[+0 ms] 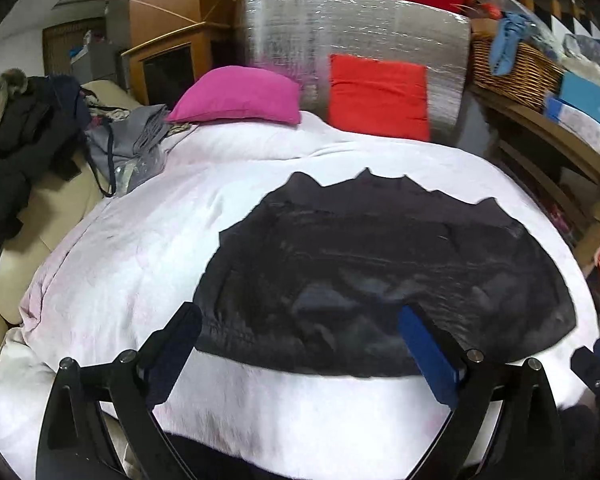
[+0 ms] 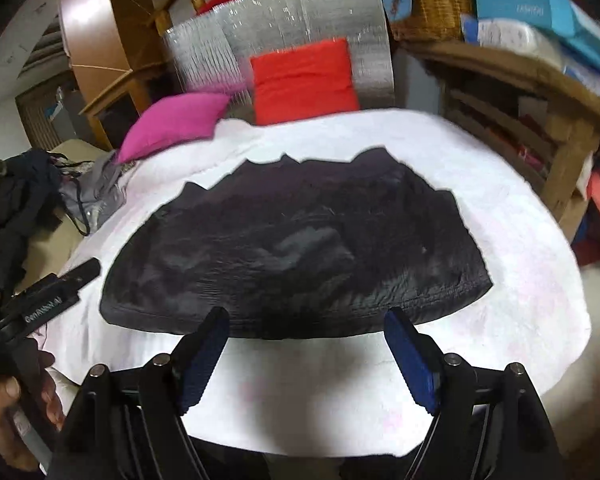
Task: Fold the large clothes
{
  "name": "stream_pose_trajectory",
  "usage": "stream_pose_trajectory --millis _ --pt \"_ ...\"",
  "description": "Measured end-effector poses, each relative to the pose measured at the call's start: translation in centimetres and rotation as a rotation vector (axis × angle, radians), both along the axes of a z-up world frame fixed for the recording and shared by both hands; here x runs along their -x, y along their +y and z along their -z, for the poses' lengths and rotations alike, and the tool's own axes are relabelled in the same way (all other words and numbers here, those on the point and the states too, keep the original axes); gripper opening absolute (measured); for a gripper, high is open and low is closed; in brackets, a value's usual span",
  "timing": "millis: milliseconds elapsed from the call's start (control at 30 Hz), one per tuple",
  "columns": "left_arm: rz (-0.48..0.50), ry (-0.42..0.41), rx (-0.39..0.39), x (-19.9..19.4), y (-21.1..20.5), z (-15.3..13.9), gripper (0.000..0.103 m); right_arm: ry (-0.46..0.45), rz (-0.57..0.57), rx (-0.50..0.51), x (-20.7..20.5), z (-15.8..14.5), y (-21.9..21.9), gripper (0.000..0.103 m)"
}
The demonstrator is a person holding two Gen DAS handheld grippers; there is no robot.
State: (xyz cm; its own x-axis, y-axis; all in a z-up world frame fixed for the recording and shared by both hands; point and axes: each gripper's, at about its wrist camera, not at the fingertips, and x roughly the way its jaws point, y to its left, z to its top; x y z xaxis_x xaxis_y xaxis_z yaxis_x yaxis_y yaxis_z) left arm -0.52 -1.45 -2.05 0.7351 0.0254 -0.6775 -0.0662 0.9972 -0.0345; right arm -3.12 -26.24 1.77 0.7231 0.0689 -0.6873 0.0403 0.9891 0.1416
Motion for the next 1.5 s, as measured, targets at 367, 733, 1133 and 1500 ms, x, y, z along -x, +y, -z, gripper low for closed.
stream_pose_trajectory --millis 367,733,1133,1500 --pt "0.005 -0.037 -0.034 3.9 -1.5 -2.4 0.099 -0.051 0.006 0.019 2.7 -2.2 1.0 0.087" --pt "-0.007 -0.064 -0.021 4.8 -1.0 -3.8 0.100 -0.043 -0.007 0.018 3.3 -1.7 1.9 0.103" --pt "0.019 -0.089 0.022 5.3 -0.8 -4.9 0.101 -0.058 -0.002 0.069 3.4 -2.5 2.2 0.103" --pt "0.040 -0.071 0.033 5.1 -1.3 -4.7 0.101 -0.063 0.012 0.084 3.4 -2.5 1.9 0.103"
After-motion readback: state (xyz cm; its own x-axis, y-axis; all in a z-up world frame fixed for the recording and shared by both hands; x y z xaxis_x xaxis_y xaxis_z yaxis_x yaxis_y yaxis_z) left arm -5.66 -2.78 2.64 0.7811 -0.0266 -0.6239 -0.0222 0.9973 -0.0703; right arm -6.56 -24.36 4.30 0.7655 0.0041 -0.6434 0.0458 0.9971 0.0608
